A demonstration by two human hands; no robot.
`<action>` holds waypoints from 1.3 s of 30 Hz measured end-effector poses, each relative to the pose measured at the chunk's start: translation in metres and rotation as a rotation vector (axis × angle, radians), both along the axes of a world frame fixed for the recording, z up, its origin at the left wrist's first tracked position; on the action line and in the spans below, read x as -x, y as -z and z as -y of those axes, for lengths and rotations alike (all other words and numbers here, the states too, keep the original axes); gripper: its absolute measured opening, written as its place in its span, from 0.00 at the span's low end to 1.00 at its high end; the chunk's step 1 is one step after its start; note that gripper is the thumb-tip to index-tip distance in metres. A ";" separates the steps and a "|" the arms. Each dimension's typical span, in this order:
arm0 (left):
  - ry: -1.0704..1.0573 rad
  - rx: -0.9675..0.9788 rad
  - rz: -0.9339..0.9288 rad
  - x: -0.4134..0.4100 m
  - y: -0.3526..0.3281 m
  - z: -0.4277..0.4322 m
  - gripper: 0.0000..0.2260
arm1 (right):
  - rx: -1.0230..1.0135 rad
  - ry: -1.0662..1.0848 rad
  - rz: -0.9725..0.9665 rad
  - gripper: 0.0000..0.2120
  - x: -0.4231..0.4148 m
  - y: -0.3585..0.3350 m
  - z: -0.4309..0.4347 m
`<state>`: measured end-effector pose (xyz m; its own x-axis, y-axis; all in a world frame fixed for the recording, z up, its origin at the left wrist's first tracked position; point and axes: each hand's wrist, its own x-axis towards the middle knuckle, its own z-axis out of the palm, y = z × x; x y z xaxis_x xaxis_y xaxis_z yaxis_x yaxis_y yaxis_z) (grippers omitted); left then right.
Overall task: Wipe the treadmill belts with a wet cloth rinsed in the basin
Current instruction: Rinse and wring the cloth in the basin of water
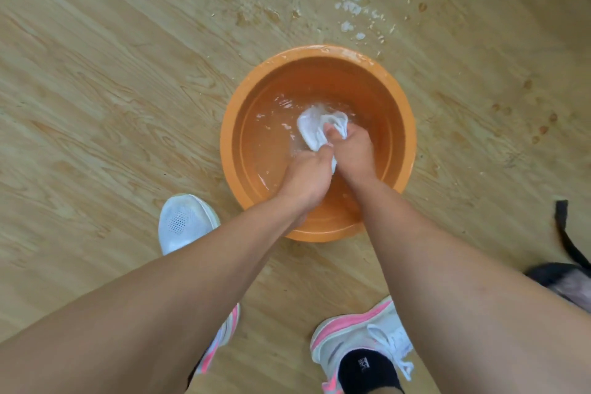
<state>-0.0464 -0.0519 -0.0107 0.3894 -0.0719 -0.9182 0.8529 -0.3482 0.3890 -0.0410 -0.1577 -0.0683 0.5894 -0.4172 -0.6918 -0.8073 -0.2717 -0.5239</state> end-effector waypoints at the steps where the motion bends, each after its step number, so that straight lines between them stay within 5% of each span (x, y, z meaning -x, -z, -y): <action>1: 0.026 -0.013 0.037 0.001 -0.003 -0.001 0.19 | 0.023 -0.002 -0.006 0.12 0.004 0.000 0.004; 4: -0.142 -0.190 0.141 -0.004 0.011 -0.010 0.14 | 0.061 0.064 0.033 0.07 0.010 0.001 0.007; 7: -0.344 -0.302 0.156 -0.018 0.035 -0.019 0.06 | -0.052 0.119 0.074 0.13 0.010 0.000 -0.007; 9: -0.346 -0.225 0.041 -0.020 0.046 -0.013 0.16 | -0.111 0.040 0.034 0.18 0.007 -0.003 -0.025; 11: -0.382 -0.116 -0.105 -0.022 0.047 -0.003 0.16 | -0.108 0.017 -0.002 0.12 0.000 -0.004 -0.041; 14: -0.419 -0.026 -0.231 -0.025 0.037 0.000 0.18 | -0.082 0.057 -0.065 0.20 -0.010 0.001 -0.041; 19: -0.300 -0.006 -0.177 -0.022 0.019 -0.010 0.20 | -0.122 -0.102 -0.110 0.08 -0.017 0.004 -0.035; 22: -0.188 -0.051 -0.034 -0.009 0.006 -0.011 0.18 | -0.095 -0.013 -0.111 0.14 -0.015 0.003 -0.024; 25: 0.193 -0.197 0.143 0.006 -0.002 -0.027 0.19 | 0.033 0.046 -0.139 0.14 -0.004 -0.007 -0.006; 28: 0.519 -0.283 0.110 0.007 0.003 -0.039 0.07 | 0.023 -0.038 -0.257 0.11 0.017 -0.019 -0.003; 29: 0.576 -0.299 0.096 0.006 0.006 -0.035 0.15 | -0.013 -0.063 -0.304 0.09 0.023 -0.022 -0.003; 31: 0.605 -0.378 0.153 0.001 0.006 -0.022 0.23 | -0.040 -0.103 -0.402 0.12 0.030 -0.026 -0.001; 34: 0.375 -0.479 0.228 -0.018 0.022 -0.008 0.22 | 0.012 0.004 -0.372 0.28 0.023 -0.026 0.002; 39: 0.214 -0.316 0.109 -0.051 0.047 -0.002 0.16 | 0.004 0.240 -0.172 0.26 -0.012 -0.016 0.004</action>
<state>0.0051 -0.0501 -0.0581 0.4923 0.1173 -0.8625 0.7079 -0.6306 0.3182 -0.0287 -0.1618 -0.0521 0.3476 -0.5335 -0.7711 -0.9257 -0.0646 -0.3726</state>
